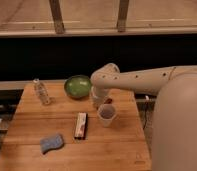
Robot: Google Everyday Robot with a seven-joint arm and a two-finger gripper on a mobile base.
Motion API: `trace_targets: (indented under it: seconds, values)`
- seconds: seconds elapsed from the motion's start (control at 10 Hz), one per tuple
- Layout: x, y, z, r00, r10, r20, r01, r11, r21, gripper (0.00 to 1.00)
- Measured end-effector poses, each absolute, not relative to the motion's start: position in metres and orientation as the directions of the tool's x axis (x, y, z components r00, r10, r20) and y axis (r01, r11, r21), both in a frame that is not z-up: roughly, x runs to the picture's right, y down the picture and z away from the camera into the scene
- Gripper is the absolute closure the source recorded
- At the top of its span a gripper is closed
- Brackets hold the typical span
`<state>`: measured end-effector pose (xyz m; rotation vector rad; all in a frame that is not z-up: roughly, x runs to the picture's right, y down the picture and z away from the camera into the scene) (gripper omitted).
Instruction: Push the eraser across the table
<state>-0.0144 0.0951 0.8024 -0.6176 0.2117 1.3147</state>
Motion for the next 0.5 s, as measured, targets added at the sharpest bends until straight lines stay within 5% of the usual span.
trace_targets:
  seconds: [0.5]
  values:
    - [-0.041, 0.118, 0.809, 0.317, 0.803, -0.505, -0.925, 0.145, -0.351, 1.00]
